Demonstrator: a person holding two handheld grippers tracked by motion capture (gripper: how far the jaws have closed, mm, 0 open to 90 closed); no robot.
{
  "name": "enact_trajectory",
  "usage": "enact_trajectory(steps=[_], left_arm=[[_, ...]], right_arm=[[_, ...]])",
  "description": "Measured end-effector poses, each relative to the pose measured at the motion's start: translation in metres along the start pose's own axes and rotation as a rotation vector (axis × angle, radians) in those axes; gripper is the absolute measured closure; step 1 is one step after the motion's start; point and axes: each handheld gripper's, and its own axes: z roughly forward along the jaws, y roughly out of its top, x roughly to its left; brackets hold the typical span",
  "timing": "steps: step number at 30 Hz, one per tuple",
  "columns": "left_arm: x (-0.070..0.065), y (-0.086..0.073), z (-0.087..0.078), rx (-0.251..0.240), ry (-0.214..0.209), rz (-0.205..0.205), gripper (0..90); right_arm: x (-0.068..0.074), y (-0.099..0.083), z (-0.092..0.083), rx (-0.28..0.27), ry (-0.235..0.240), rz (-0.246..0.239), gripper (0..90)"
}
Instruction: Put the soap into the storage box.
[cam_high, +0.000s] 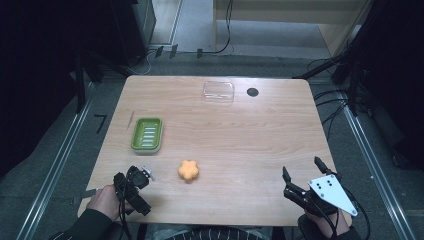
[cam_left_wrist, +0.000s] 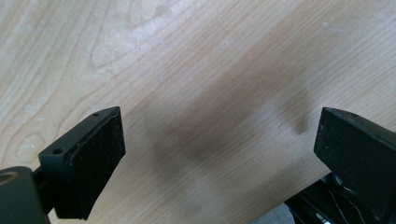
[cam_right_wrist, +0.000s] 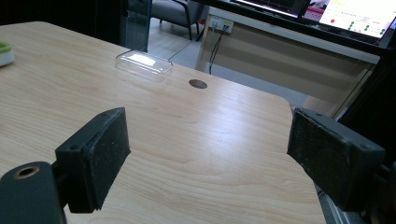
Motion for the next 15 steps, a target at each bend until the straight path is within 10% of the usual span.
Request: enact_trajectory(steps=[15], left_arm=[[-0.0011,0.0041,-0.0026,-0.032,0.015,0.013,0.0]], right_arm=[[0.0003,-0.0001,-0.0008,0.002,-0.002,0.000,13.3]])
